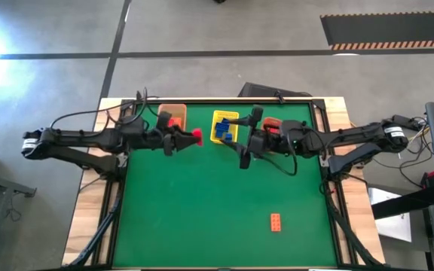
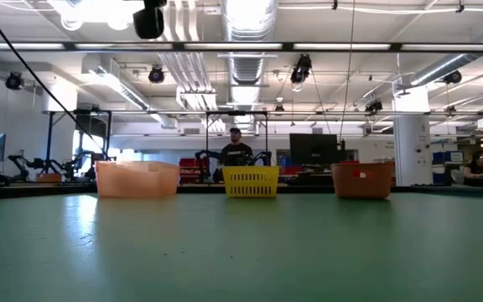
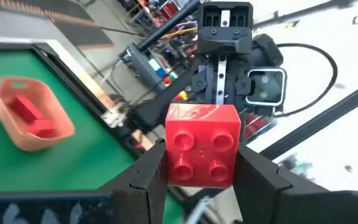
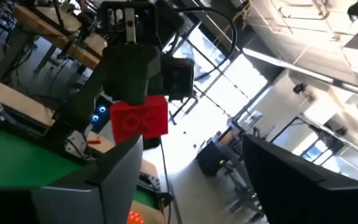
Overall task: Sort & place blocks by color
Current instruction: Put the red game piece into the orange bin
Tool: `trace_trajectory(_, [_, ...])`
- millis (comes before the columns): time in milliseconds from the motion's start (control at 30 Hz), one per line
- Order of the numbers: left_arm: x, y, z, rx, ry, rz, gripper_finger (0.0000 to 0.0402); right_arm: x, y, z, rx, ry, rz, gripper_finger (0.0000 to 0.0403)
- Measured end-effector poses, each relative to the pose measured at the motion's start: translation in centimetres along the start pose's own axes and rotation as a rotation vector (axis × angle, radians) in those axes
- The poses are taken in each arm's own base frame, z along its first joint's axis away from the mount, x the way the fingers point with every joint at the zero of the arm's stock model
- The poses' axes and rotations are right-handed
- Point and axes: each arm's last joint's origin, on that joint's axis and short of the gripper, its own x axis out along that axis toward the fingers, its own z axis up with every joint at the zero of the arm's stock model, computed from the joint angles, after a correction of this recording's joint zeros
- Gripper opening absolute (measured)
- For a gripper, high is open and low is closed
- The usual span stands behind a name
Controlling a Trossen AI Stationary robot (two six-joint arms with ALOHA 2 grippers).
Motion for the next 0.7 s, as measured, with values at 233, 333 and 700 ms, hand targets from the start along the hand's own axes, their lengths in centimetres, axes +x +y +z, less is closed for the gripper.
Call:
trace_trajectory(233, [1.7, 0.7, -0.6, -0.056, 0.002, -0.058, 0.0126, 1.8, 0.9, 0.1, 0.048, 0.022, 0.112, 0.0301])
trace_trajectory(333, [2.3, 1.3, -0.9, -0.056, 0.02, -0.031, 0.0126, 2.3, 1.1, 0.2, 0.087, 0.048, 0.145, 0.0307])
trace_trajectory(700, [3.7, 1.9, -1.4, -0.055, 0.029, -0.07, 0.0126, 3.3, 1.5, 0.2, 0.162, 0.103, 0.243, 0.0309])
